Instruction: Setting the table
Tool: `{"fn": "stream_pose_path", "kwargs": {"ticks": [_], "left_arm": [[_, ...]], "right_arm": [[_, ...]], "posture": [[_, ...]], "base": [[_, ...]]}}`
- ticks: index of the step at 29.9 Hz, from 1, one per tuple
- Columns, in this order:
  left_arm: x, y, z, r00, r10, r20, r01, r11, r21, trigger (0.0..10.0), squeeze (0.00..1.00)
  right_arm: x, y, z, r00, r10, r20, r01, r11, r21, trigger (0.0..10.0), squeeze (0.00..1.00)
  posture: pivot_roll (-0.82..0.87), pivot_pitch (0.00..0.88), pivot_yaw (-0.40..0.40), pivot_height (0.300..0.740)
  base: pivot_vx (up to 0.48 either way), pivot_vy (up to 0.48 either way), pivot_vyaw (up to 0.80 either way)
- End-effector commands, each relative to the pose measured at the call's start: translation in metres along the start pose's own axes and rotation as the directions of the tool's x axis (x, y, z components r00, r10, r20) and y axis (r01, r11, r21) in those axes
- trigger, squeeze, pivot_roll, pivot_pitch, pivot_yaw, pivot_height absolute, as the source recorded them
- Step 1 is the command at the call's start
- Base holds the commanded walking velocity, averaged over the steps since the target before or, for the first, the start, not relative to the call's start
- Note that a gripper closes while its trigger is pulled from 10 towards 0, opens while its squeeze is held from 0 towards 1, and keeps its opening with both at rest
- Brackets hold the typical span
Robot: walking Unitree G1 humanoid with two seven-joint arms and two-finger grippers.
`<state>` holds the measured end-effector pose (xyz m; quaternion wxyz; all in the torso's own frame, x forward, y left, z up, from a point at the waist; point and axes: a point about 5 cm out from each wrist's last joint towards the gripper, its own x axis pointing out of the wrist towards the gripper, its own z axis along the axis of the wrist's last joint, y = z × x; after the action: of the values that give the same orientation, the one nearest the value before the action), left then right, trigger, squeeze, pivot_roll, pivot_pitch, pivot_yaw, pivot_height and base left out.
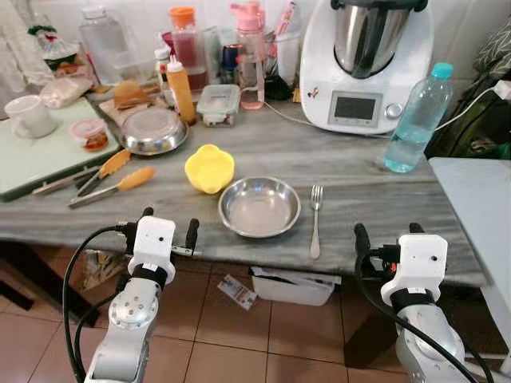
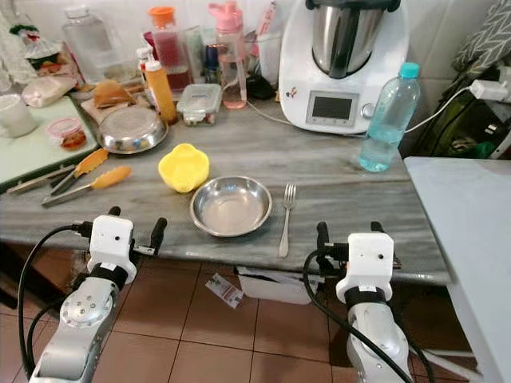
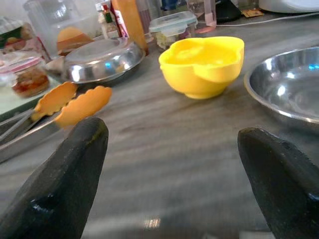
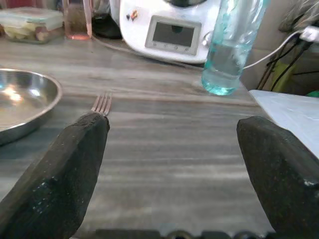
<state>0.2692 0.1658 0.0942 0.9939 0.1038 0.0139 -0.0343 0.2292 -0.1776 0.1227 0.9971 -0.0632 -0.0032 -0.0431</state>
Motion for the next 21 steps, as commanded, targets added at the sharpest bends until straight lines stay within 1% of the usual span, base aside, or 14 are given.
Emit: {"fn": "stream_pose_path", "kwargs": {"ticks": [1, 11, 21], "left_arm": [[0.0012, -0.0002, -0.0001, 1.000, 0.002, -0.004, -0.002, 1.000, 0.007, 10.0, 0.00], [0.0012, -0.0006, -0.0012, 1.000, 0.008, -0.005, -0.008, 1.000, 0.003, 10.0, 0.00], [0.0040, -0.0021, 0.0000, 1.000, -0.014, 0.000, 0.014, 1.000, 0.011, 10.0, 0.00]], "right_arm": [[0.0026, -0.0010, 0.0026, 1.000, 0.004, 0.011, -0.004, 1.000, -0.001, 10.0, 0.00], [0.0083, -0.0018, 0.0050, 1.000, 0.012, 0.018, -0.012, 1.000, -0.007, 10.0, 0.00], [0.0112, -0.0016, 0.0056, 1.000, 0.006, 0.025, -0.006, 1.000, -0.004, 10.0, 0.00]], "posture": [[-0.11, 0.000, 0.048, 0.740], [-0.11, 0.000, 0.042, 0.740], [-0.11, 0.000, 0.055, 0.740]], "base": [[-0.337, 0.000, 0.00], [-0.336, 0.000, 0.00], [-0.338, 0.000, 0.00]]}}
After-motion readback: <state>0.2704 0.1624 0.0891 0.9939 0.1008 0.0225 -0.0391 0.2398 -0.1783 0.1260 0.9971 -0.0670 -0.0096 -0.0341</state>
